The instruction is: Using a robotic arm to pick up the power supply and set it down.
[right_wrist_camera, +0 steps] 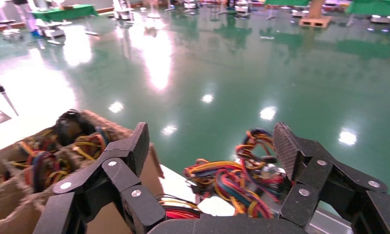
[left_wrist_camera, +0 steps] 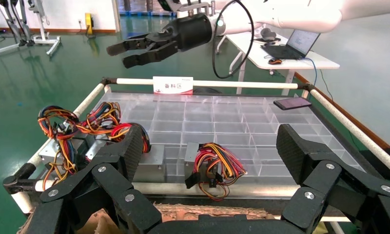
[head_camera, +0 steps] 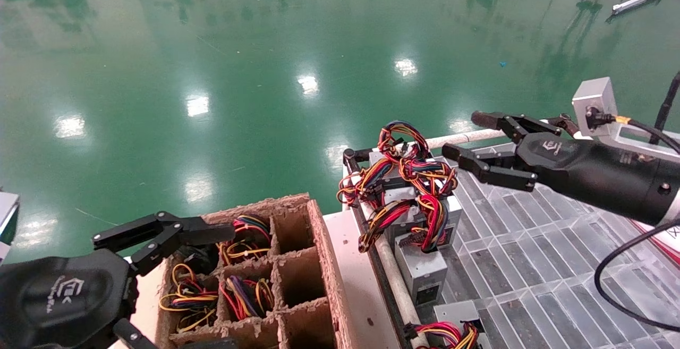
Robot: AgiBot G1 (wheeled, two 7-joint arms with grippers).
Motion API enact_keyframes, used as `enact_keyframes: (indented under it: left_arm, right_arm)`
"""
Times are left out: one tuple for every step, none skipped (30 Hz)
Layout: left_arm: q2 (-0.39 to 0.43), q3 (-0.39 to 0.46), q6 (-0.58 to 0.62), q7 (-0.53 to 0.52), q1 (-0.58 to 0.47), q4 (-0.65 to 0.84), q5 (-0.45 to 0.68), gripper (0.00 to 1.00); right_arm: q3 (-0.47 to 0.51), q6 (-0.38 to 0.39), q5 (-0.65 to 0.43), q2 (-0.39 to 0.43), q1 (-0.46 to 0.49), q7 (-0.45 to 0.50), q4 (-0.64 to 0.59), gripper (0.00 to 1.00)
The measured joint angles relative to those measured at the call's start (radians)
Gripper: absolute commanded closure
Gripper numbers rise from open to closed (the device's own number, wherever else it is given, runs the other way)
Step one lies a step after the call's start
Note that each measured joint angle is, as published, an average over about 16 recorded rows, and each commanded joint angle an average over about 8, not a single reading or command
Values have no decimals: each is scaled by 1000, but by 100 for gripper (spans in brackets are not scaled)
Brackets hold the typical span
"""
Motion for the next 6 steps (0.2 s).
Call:
enact_keyframes:
  left_arm:
    - [0, 0, 0, 0, 0, 0, 0, 0]
    - [0, 0, 0, 0, 0, 0, 0, 0]
    - [0, 0, 0, 0, 0, 0, 0, 0]
    - [0, 0, 0, 0, 0, 0, 0, 0]
    - [0, 0, 0, 0, 0, 0, 0, 0]
    - [0, 0, 0, 0, 0, 0, 0, 0]
  right_arm:
    - [3, -1, 2, 2, -5, 4, 10, 0]
    - [5, -2, 3, 5, -10, 8, 21, 0]
    - [8, -3, 5, 7, -16, 12, 32, 0]
    - [11, -5, 6, 9, -21, 15, 42, 0]
    - [13, -6, 8, 11, -26, 19, 53, 0]
    - [16, -7, 9, 14, -31, 23, 64, 0]
